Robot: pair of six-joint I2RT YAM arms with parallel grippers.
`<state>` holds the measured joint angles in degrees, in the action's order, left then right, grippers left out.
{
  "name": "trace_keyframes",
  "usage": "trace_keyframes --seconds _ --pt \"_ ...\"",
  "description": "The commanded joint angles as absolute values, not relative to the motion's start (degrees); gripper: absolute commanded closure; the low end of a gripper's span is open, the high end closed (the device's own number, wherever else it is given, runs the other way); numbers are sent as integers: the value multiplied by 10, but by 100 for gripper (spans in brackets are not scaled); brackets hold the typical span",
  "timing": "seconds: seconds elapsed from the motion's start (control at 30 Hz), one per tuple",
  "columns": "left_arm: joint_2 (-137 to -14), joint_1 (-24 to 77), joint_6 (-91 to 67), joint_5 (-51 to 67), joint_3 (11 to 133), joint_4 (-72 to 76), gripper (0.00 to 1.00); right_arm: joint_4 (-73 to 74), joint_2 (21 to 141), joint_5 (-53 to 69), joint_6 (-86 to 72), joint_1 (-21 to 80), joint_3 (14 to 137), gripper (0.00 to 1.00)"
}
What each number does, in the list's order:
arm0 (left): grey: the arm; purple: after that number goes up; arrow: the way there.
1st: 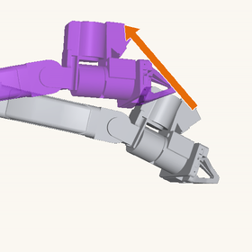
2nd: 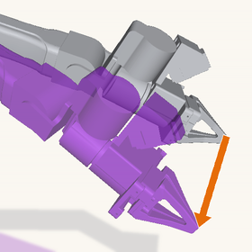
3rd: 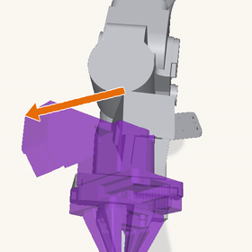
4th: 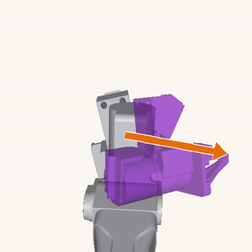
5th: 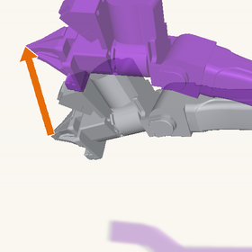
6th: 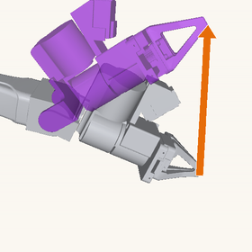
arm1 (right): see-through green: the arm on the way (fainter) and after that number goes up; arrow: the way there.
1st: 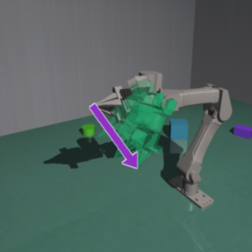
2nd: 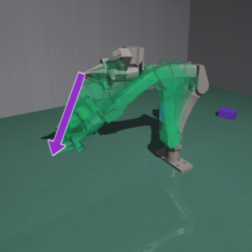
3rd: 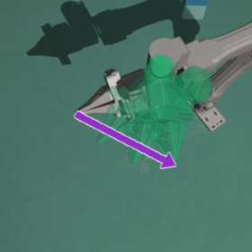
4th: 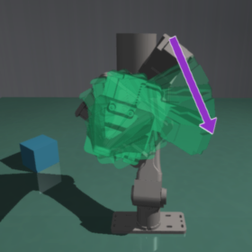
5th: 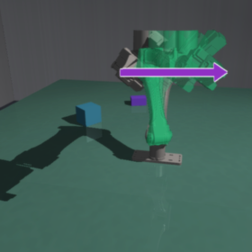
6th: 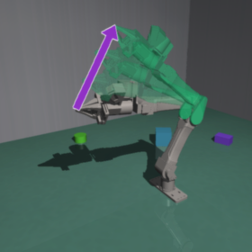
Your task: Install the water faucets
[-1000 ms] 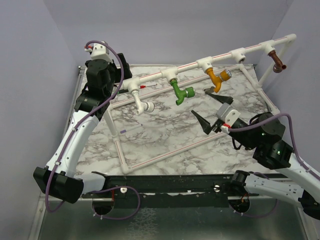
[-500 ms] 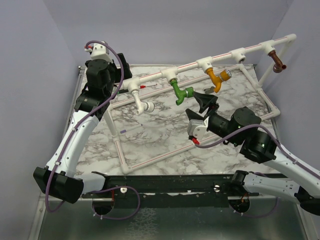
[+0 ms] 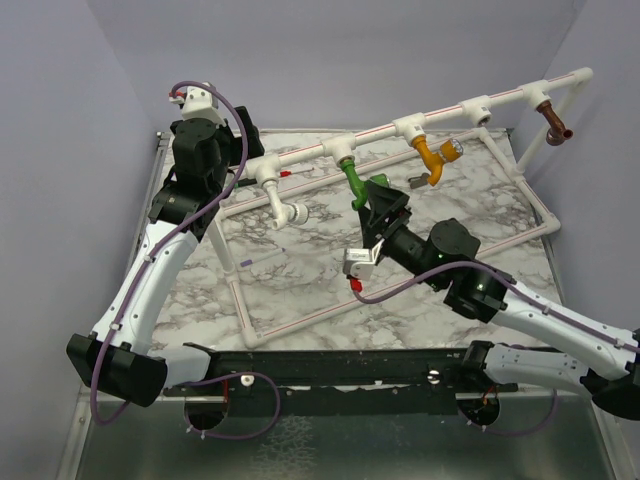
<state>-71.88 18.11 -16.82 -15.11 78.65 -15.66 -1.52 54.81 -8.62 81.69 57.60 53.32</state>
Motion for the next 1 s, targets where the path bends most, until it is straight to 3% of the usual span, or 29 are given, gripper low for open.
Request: trace_keyframes --seconds 0.0,0.33,0.67,0.83,0.97 --pt "-748 192 -159 -115 751 -269 1 -145 564 -151 884 585 506 31" --pt "-749 192 -160 -113 751 -269 1 -204 598 -187 894 597 504 41" --pt "-748 192 -159 -113 751 -270 1 -224 614 -203 875 603 500 70" --pt "-747 192 -159 -114 751 -270 1 -254 625 -222 867 611 492 99" --pt "-747 192 -159 -113 751 -269 1 -283 635 -243 822 625 488 99"
